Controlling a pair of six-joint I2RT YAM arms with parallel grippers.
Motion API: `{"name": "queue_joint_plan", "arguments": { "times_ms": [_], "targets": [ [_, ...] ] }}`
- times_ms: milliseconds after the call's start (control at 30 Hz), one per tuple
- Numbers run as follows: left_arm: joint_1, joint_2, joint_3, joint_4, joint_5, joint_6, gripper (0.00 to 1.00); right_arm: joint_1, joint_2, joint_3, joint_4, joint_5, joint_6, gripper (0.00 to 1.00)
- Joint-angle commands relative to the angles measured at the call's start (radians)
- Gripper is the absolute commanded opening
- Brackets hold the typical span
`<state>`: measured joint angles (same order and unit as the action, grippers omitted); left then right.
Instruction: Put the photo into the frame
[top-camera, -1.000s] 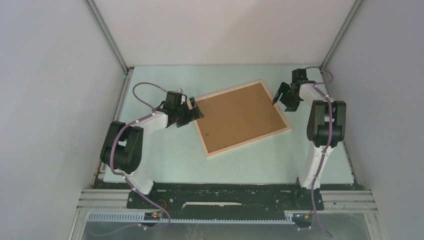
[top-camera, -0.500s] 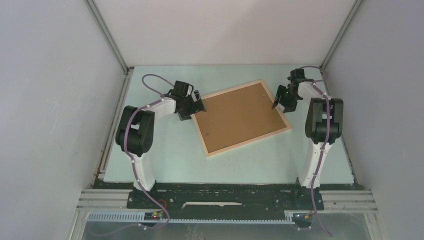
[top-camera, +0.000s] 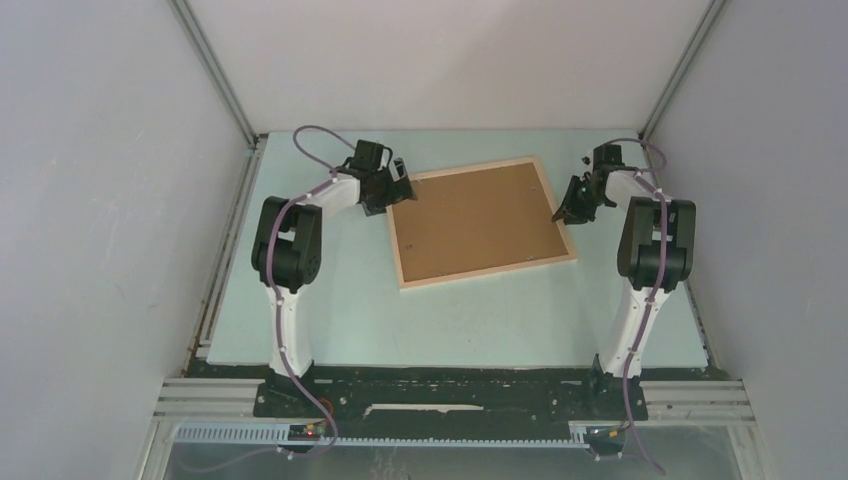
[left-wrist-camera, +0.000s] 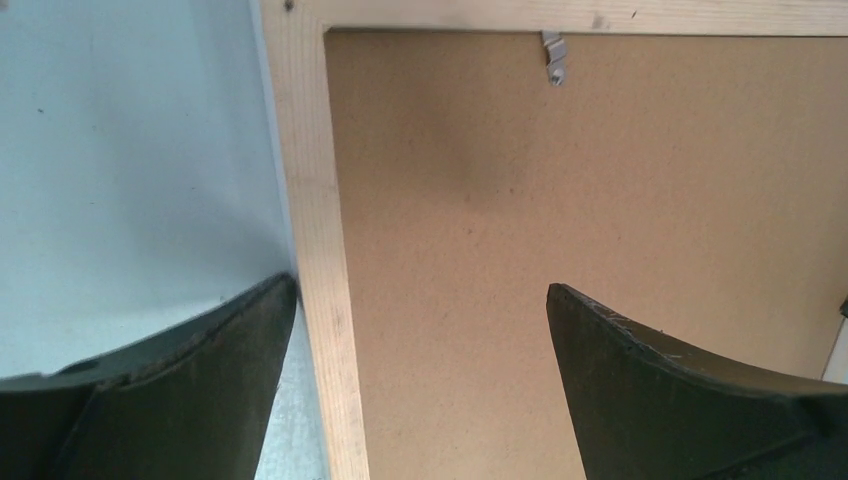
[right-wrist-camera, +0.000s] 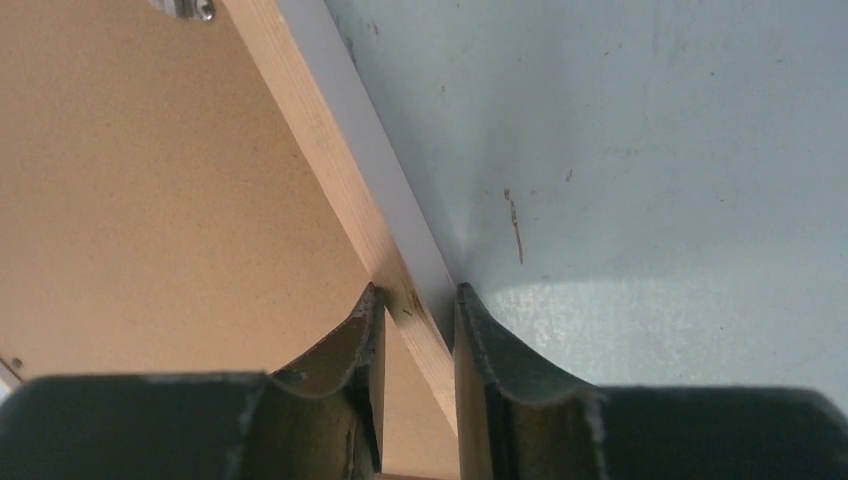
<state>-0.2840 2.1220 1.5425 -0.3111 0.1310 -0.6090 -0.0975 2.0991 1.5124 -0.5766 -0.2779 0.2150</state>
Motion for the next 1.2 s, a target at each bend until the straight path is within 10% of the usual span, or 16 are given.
{"name": "queue_joint_plan", "arguments": {
  "times_ms": [0,167,467,1167],
  "targets": [
    [-0.011,-0.015,0.129,-0.165,-0.085,0.096,1.00,-0.017,0.003,-0.062,-0.013,-0.047,0.007,0.25],
    [-0.011,-0.147,0.028,-0.300,-0.224,0.110,1.00,-0.026,-0.004,-0.069,0.009,-0.091,0.004,0.19],
    [-0.040,-0.245,-0.233,-0.170,-0.009,0.110,0.85,-0.029,0.018,-0.062,0.018,-0.140,0.006,0.17],
    [-0.113,-0.098,-0.041,-0.348,-0.173,0.070,0.73,-0.041,0.037,-0.060,0.032,-0.179,0.008,0.17]
  ]
}}
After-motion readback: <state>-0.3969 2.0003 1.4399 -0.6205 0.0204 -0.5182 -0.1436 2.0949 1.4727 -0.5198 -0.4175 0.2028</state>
